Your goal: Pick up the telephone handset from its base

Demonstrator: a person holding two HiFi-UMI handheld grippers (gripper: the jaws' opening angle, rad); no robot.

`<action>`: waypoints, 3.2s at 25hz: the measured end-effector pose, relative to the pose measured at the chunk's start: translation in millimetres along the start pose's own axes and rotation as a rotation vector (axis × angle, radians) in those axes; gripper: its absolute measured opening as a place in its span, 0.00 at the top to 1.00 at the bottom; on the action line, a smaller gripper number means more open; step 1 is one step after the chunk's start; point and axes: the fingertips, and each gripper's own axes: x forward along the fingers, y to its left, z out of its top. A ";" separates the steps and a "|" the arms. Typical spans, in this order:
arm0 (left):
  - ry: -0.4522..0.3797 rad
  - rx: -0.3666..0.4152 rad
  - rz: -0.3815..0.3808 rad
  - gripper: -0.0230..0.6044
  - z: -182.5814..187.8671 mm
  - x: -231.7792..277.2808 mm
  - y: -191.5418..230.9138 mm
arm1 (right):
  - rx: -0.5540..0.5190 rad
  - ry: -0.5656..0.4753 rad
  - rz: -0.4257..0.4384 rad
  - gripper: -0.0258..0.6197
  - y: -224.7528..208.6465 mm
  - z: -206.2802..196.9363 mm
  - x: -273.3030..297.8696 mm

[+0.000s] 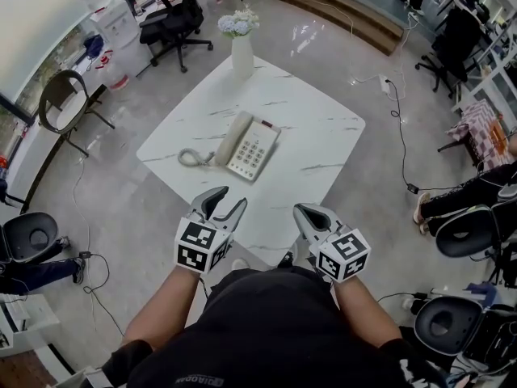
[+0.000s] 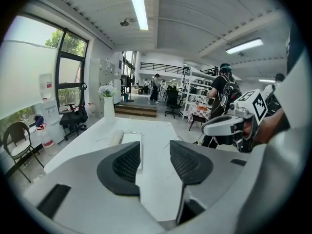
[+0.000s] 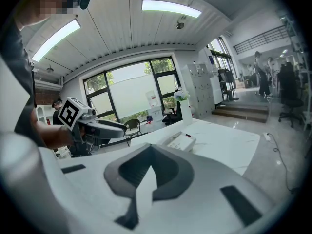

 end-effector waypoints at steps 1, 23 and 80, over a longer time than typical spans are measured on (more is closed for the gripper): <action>0.000 0.000 0.001 0.66 -0.3 0.1 0.7 | 0.001 -0.001 0.000 0.96 -0.2 -0.1 0.7; 0.020 0.019 0.029 0.67 -7.8 14.8 20.1 | 0.018 0.003 -0.005 0.96 -5.0 -5.2 7.9; 0.481 -0.006 0.118 0.62 -67.0 257.4 187.7 | 0.125 0.107 -0.089 0.96 -81.5 -36.2 -1.4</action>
